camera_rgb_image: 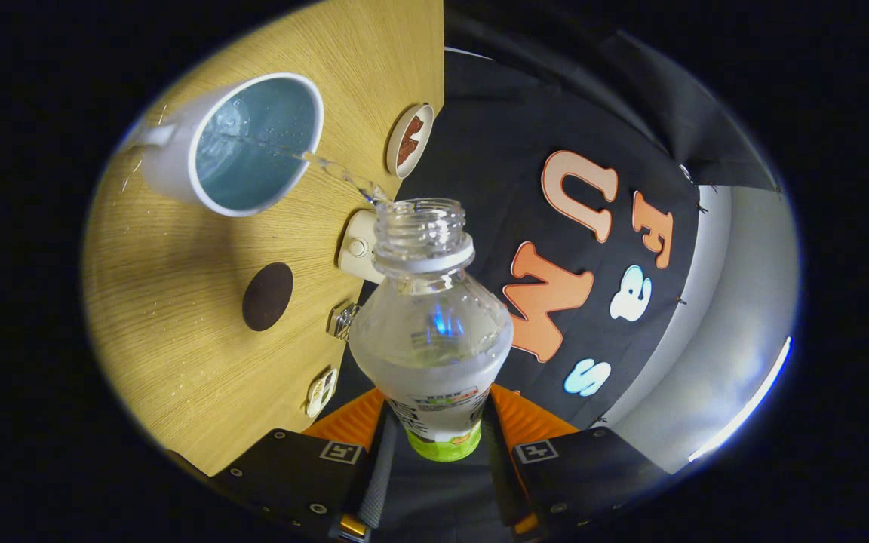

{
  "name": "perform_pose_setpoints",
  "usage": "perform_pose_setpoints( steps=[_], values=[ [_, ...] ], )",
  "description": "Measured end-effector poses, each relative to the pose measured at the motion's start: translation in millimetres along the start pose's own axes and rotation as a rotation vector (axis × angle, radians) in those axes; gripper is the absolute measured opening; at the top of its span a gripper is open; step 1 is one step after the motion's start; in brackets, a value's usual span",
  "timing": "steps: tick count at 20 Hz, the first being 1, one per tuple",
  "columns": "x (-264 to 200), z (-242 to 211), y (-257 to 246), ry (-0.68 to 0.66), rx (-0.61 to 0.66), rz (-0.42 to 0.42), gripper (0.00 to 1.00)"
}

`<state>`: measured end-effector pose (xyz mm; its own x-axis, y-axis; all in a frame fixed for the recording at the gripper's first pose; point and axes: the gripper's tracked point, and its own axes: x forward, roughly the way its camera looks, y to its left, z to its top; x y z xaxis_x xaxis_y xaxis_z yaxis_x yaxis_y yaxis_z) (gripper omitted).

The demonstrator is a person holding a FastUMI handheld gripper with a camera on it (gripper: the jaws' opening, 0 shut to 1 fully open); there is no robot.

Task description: Take the bottle from table, then pour the juice into the cup, finally place the bottle on the coaster

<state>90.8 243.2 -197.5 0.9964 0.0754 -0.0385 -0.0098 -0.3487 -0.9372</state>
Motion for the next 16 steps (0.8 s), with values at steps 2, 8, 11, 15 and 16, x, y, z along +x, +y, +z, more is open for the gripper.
perform_pose_setpoints(
  steps=[2,8,11,15,16],
  values=[
    [-0.7,0.4,-0.8,0.0,-0.013,-0.003,0.58],
    [0.8,1.8,2.7,0.003,-0.064,0.004,0.58],
    [-0.2,3.3,1.9,0.002,-0.072,0.004,0.58],
    [-0.5,5.8,0.9,-0.004,-0.095,0.0,0.58],
    [0.4,6.3,0.5,-0.005,-0.103,-0.002,0.58]
  ],
)
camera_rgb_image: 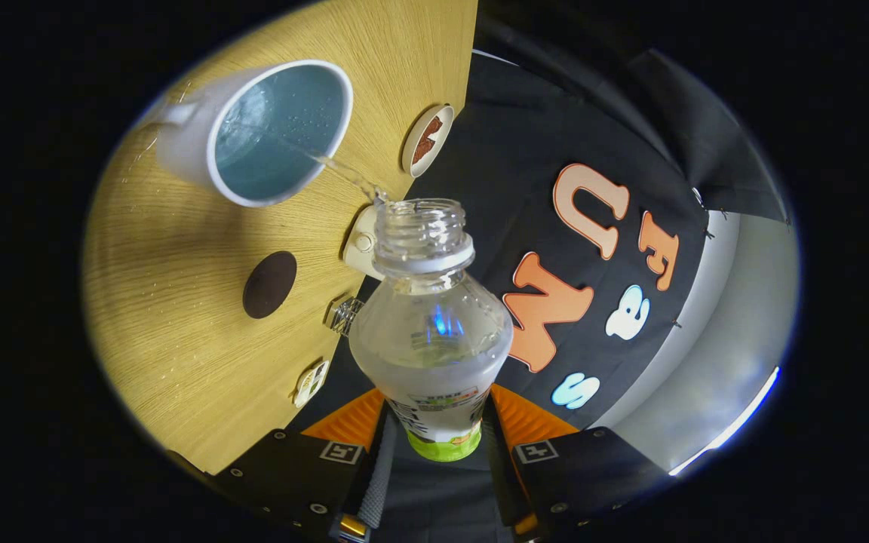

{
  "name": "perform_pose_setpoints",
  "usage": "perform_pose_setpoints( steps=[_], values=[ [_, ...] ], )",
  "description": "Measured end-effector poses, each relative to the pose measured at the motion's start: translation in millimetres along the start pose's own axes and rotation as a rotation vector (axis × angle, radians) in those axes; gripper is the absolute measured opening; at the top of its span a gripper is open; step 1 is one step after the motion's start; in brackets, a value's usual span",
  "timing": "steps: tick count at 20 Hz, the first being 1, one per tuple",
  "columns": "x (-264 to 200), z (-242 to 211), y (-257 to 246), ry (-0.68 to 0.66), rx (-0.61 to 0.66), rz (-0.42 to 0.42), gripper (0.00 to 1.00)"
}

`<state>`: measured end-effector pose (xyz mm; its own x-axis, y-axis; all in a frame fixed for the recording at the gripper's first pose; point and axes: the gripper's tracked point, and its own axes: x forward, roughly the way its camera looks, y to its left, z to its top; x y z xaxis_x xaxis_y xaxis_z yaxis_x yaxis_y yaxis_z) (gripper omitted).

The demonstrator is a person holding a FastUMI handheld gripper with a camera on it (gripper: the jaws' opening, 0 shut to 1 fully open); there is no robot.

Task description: Take the bottle from table, then pour the juice into the cup, finally place the bottle on the coaster

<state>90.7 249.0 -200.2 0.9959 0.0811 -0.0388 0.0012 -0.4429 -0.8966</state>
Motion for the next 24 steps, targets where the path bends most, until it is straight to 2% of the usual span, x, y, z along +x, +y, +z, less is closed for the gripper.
perform_pose_setpoints(
  steps=[6,12,16,20,24],
  values=[
    [0.3,0.4,-3.0,-0.008,-0.037,-0.003,0.58],
    [-2.3,0.4,11.1,-0.01,0.062,0.051,0.58],
    [-6.0,0.9,27.6,-0.006,0.226,0.13,0.59],
    [-12.9,5.3,54.0,0.007,0.554,0.296,0.59],
    [-15.1,5.8,52.5,0.016,0.772,0.368,0.59]
  ],
)
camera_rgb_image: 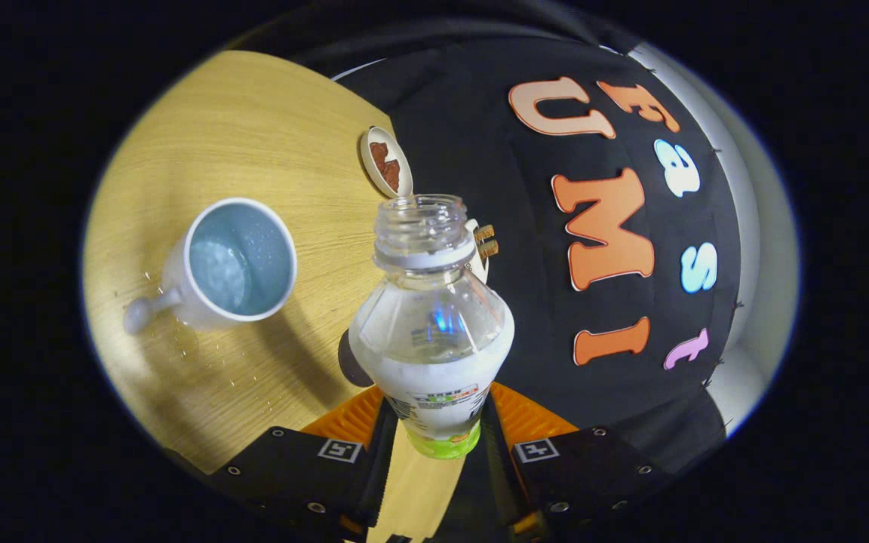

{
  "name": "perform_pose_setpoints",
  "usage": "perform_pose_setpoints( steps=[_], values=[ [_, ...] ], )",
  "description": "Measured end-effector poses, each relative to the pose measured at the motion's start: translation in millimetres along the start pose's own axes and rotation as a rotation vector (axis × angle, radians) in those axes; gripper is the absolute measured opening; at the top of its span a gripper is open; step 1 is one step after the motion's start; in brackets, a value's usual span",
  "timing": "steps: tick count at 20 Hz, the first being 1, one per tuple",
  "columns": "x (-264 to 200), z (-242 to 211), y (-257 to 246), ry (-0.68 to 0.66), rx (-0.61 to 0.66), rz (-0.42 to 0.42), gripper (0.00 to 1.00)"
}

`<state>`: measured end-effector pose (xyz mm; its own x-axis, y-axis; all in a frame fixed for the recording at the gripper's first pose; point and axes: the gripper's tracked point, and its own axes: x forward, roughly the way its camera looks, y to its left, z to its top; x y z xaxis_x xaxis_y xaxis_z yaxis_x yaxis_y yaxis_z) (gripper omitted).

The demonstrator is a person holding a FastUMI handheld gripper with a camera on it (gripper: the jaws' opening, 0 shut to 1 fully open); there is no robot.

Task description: Take the bottle from table, then pour the juice into the cup, finally place the bottle on the coaster

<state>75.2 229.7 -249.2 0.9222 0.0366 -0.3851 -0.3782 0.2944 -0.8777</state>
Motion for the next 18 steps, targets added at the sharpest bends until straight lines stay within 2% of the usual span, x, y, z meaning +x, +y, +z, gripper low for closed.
perform_pose_setpoints(
  steps=[9,12,18],
  values=[
    [13.2,4.2,-25.0,-0.054,0.552,0.14,0.59],
    [29.6,-3.0,-34.8,-0.056,0.741,0.176,0.59],
    [75.5,-15.6,-28.1,-0.039,1.034,0.251,0.59]
  ],
)
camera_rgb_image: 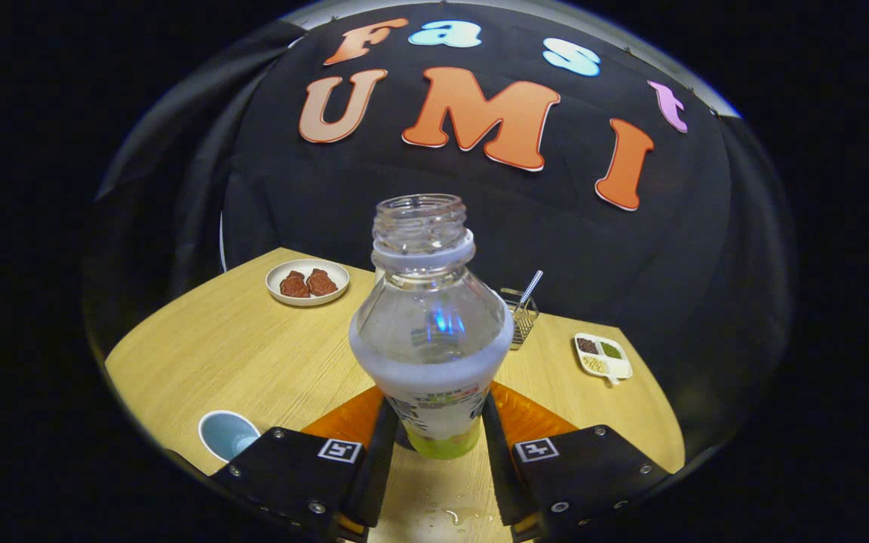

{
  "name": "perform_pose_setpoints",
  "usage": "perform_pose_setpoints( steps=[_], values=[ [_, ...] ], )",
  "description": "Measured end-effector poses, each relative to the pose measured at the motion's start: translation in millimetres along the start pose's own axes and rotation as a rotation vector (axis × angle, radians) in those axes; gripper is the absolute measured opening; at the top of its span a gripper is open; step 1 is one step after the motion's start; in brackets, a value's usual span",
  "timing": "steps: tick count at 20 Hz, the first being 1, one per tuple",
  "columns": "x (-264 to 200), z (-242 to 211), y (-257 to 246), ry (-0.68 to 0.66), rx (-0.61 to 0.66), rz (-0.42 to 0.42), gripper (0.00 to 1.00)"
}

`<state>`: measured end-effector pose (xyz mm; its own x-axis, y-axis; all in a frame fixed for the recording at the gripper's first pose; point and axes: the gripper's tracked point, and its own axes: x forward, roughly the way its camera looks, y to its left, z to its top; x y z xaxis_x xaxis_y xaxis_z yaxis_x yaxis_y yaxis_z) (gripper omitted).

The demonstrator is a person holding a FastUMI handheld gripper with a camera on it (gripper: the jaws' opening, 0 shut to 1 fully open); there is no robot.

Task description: Take the bottle from table, then pour the juice into the cup, finally place the bottle on the coaster

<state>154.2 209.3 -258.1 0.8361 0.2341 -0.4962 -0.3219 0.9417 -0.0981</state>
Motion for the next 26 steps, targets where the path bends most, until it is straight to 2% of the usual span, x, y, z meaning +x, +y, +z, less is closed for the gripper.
perform_pose_setpoints(
  steps=[2,4,10,18,20,26],
  values=[
    [20.0,-8.9,-2.3,0.018,0.08,0.022,0.59],
    [38.1,-19.1,-10.3,0.034,0.091,0.011,0.59],
    [77.8,-43.0,-3.0,0.088,0.154,0.055,0.59],
    [85.0,-49.7,1.6,0.093,0.199,0.095,0.59],
    [85.6,-49.9,0.9,0.09,0.213,0.093,0.63],
    [84.8,-52.8,3.6,0.094,0.162,0.084,0.67]
  ],
)
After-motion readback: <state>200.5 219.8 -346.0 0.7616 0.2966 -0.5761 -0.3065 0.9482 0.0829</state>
